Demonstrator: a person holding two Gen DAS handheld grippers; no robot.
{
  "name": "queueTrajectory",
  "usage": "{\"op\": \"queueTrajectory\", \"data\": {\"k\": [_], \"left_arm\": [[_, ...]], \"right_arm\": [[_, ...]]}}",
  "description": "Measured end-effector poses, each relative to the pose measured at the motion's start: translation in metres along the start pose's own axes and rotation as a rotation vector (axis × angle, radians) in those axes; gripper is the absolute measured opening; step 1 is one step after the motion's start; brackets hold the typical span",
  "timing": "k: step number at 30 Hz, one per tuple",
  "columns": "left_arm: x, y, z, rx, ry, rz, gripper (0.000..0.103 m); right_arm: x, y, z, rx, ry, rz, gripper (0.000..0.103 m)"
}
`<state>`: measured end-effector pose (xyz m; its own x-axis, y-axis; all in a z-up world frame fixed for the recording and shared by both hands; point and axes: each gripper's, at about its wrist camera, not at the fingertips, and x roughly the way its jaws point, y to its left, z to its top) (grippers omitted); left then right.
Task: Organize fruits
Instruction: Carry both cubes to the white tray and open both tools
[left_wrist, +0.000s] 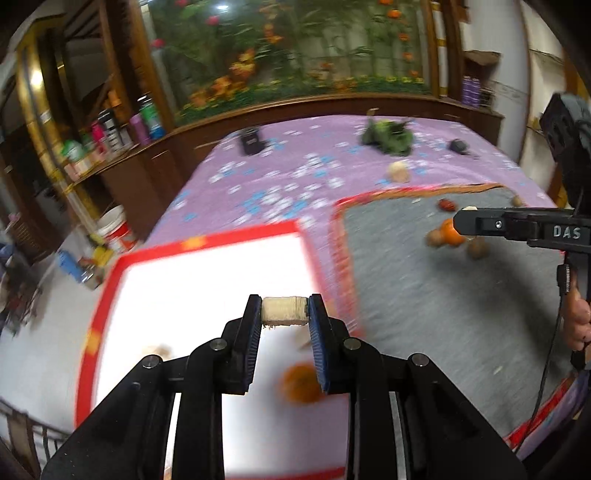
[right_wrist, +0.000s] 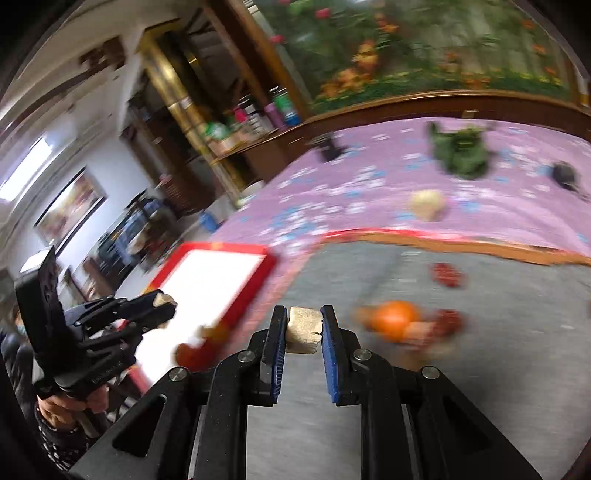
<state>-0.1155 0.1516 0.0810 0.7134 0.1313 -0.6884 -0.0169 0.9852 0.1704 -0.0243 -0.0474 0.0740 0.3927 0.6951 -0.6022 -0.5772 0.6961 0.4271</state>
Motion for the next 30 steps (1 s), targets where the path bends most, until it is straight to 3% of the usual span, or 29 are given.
{"op": "queueTrajectory", "data": {"k": [4,10,18,21,23,25,27,30], "left_arm": [[-0.003,0.035,-0.025,-0.075,0.022,0.057,0.023],[0.000,0.065,-0.049,-0.143,0.046,0.107,0.023],[0.012,0.070,-0.064,-0.155,0.071,0.085,0.023],[0.012,0.067,-0.063,-0.145,0.077,0.110,0.023],[0.012,0.065,-0.062,-0.145,0.083,0.124,0.027],[0.010,0.067,-0.061,-0.146,0.080,0.139,0.046],[0.007,0.066,-0.060,-0.151,0.070,0.164,0.063],[0.002,0.062,-0.056,-0.148,0.049,0.170,0.066]], "right_arm": [[0.040,0.054,0.002,-0.054,0.043,0.084,0.018],[0.086,0.105,-0.010,-0.113,0.104,0.121,0.018],[0.117,0.123,-0.029,-0.151,0.157,0.084,0.021],[0.121,0.125,-0.031,-0.156,0.171,0.083,0.022],[0.121,0.127,-0.030,-0.161,0.172,0.094,0.031],[0.117,0.127,-0.029,-0.162,0.156,0.104,0.039],[0.112,0.126,-0.028,-0.163,0.140,0.111,0.039],[0.104,0.119,-0.027,-0.144,0.125,0.109,0.039]]}}
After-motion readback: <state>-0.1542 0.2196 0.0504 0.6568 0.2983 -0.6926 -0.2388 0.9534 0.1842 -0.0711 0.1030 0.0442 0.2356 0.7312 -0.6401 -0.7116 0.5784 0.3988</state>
